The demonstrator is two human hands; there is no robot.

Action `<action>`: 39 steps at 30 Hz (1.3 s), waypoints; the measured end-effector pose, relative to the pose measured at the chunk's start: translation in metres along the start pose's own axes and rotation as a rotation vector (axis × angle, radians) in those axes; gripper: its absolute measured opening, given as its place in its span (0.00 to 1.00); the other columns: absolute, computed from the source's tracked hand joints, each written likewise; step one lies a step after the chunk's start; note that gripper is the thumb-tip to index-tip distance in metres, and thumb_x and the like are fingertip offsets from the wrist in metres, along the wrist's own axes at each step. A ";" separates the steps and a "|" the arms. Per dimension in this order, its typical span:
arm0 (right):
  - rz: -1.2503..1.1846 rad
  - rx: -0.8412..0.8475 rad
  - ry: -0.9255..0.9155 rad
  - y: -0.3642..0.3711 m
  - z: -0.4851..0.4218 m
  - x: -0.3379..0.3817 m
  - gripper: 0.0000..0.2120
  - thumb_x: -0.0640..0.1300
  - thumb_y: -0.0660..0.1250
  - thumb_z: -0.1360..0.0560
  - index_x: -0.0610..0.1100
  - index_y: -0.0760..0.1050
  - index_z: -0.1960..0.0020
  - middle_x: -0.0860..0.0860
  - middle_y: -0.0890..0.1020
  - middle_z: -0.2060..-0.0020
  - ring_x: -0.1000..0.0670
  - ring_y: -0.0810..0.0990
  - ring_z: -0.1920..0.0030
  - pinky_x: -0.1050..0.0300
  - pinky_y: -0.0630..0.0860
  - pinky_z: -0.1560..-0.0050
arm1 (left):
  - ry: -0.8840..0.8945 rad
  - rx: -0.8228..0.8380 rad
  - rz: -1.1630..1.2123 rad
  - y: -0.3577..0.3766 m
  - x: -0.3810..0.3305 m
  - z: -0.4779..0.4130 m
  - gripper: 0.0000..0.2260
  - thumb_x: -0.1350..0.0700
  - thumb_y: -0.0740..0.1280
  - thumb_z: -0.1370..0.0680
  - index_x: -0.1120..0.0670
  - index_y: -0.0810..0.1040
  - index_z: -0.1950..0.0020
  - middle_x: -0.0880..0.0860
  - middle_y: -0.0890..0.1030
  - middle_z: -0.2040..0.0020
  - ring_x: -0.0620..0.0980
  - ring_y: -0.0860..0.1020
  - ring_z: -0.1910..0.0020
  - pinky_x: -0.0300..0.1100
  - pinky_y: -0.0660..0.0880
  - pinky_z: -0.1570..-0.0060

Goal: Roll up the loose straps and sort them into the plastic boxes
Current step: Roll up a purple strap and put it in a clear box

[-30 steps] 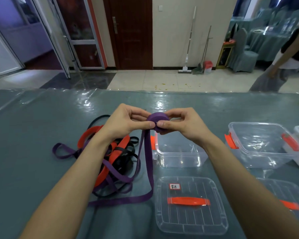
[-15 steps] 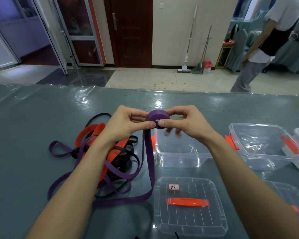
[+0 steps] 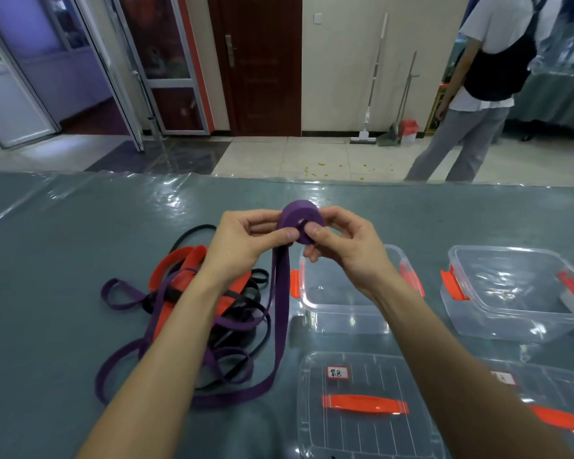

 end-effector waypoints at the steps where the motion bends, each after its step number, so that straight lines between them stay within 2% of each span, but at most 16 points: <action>1: 0.093 0.027 0.014 -0.004 0.002 0.001 0.16 0.45 0.80 0.27 0.40 0.84 0.42 0.43 0.86 0.52 0.45 0.82 0.66 0.51 0.78 0.61 | -0.017 0.060 -0.073 -0.001 -0.003 0.000 0.16 0.52 0.83 0.29 0.49 0.90 0.42 0.54 0.91 0.47 0.53 0.90 0.45 0.45 0.85 0.41; 4: 0.397 0.115 0.053 -0.011 0.002 0.009 0.17 0.48 0.83 0.28 0.46 0.85 0.42 0.49 0.88 0.54 0.47 0.81 0.69 0.51 0.74 0.65 | -0.034 0.244 -0.358 0.001 -0.015 -0.004 0.13 0.53 0.84 0.28 0.46 0.91 0.44 0.49 0.91 0.52 0.48 0.90 0.49 0.37 0.84 0.48; 7: 0.533 0.204 0.038 -0.004 0.002 0.020 0.13 0.47 0.81 0.26 0.46 0.85 0.43 0.47 0.87 0.65 0.49 0.83 0.69 0.55 0.79 0.61 | -0.019 0.346 -0.554 0.008 -0.027 -0.011 0.13 0.51 0.84 0.28 0.44 0.91 0.45 0.46 0.91 0.54 0.45 0.90 0.52 0.39 0.85 0.48; 10: 0.455 0.127 -0.038 -0.006 0.003 0.028 0.11 0.45 0.80 0.24 0.44 0.85 0.43 0.45 0.87 0.64 0.47 0.84 0.67 0.56 0.81 0.58 | -0.018 0.299 -0.403 0.010 -0.032 -0.010 0.13 0.48 0.84 0.28 0.44 0.91 0.44 0.48 0.91 0.51 0.47 0.90 0.49 0.36 0.83 0.47; 12: 0.334 0.048 -0.059 -0.010 0.006 0.027 0.11 0.43 0.79 0.24 0.43 0.85 0.42 0.42 0.88 0.60 0.44 0.85 0.65 0.53 0.82 0.58 | 0.004 0.191 -0.212 0.009 -0.026 -0.005 0.14 0.48 0.83 0.27 0.45 0.91 0.43 0.51 0.91 0.48 0.50 0.90 0.46 0.37 0.83 0.45; 14: 0.241 -0.019 -0.065 -0.010 0.011 0.021 0.11 0.41 0.79 0.23 0.41 0.85 0.43 0.43 0.88 0.60 0.45 0.85 0.66 0.54 0.82 0.59 | 0.020 0.085 -0.067 0.012 -0.011 0.006 0.13 0.53 0.82 0.26 0.46 0.90 0.42 0.54 0.90 0.45 0.53 0.89 0.44 0.39 0.83 0.43; 16: 0.146 -0.080 -0.054 -0.012 0.016 0.012 0.10 0.38 0.78 0.23 0.38 0.84 0.43 0.45 0.87 0.60 0.46 0.85 0.67 0.55 0.82 0.60 | 0.014 0.015 0.011 0.015 0.005 0.018 0.13 0.57 0.81 0.24 0.48 0.90 0.40 0.55 0.90 0.44 0.53 0.89 0.43 0.39 0.83 0.43; 18: 0.093 -0.117 -0.033 -0.014 0.022 0.004 0.12 0.37 0.77 0.23 0.35 0.83 0.41 0.45 0.86 0.60 0.46 0.85 0.67 0.55 0.83 0.61 | -0.001 -0.022 0.047 0.017 0.013 0.027 0.15 0.55 0.82 0.24 0.49 0.89 0.38 0.56 0.90 0.44 0.54 0.89 0.43 0.40 0.83 0.43; 22: 0.038 -0.105 -0.024 -0.009 0.031 -0.002 0.12 0.35 0.75 0.22 0.33 0.82 0.40 0.46 0.85 0.61 0.46 0.85 0.66 0.55 0.83 0.60 | -0.008 0.007 0.017 0.018 0.007 0.032 0.18 0.48 0.83 0.27 0.49 0.89 0.38 0.56 0.90 0.44 0.55 0.89 0.44 0.40 0.84 0.44; 25: 0.013 -0.028 0.016 -0.007 0.036 0.002 0.15 0.39 0.78 0.25 0.34 0.83 0.41 0.40 0.86 0.57 0.43 0.87 0.63 0.53 0.84 0.57 | -0.025 0.041 -0.032 0.014 -0.005 0.032 0.16 0.50 0.83 0.28 0.49 0.90 0.41 0.56 0.90 0.46 0.55 0.90 0.45 0.41 0.84 0.45; 29: 0.117 0.117 0.072 -0.007 0.033 0.010 0.15 0.39 0.81 0.29 0.37 0.84 0.44 0.38 0.89 0.52 0.38 0.90 0.57 0.52 0.86 0.52 | -0.054 0.159 -0.255 0.013 -0.024 0.025 0.13 0.54 0.84 0.26 0.52 0.90 0.42 0.55 0.91 0.50 0.54 0.90 0.48 0.42 0.86 0.46; 32: 0.151 0.101 -0.015 -0.005 0.031 0.018 0.14 0.42 0.81 0.29 0.42 0.84 0.45 0.40 0.89 0.54 0.38 0.90 0.54 0.50 0.86 0.48 | -0.014 0.175 -0.355 0.013 -0.043 0.016 0.12 0.55 0.84 0.26 0.51 0.91 0.44 0.52 0.91 0.53 0.51 0.90 0.51 0.38 0.84 0.49; 35: 0.176 0.134 -0.039 -0.002 0.031 0.020 0.14 0.41 0.81 0.26 0.43 0.84 0.41 0.41 0.89 0.50 0.37 0.90 0.52 0.45 0.86 0.44 | 0.007 0.200 -0.408 0.014 -0.055 0.013 0.15 0.50 0.84 0.29 0.50 0.90 0.44 0.50 0.91 0.53 0.50 0.90 0.52 0.39 0.85 0.48; 37: 0.220 0.143 -0.034 -0.003 0.030 0.021 0.16 0.42 0.81 0.26 0.42 0.84 0.39 0.41 0.89 0.50 0.37 0.90 0.53 0.41 0.86 0.44 | 0.016 0.243 -0.455 0.017 -0.056 0.011 0.15 0.50 0.84 0.29 0.49 0.90 0.44 0.48 0.91 0.53 0.48 0.90 0.52 0.38 0.85 0.48; 39: 0.233 0.098 -0.052 -0.006 0.029 0.024 0.15 0.42 0.81 0.26 0.41 0.85 0.41 0.42 0.90 0.54 0.37 0.90 0.57 0.43 0.87 0.47 | 0.028 0.253 -0.439 0.020 -0.055 0.008 0.14 0.51 0.84 0.28 0.48 0.90 0.43 0.48 0.91 0.52 0.48 0.90 0.51 0.37 0.84 0.47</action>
Point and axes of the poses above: each hand's wrist, its own z-axis away from the middle knuckle, its own y-axis out of the palm, x = y × z, the point moved 8 cm from there along -z, towards the middle knuckle
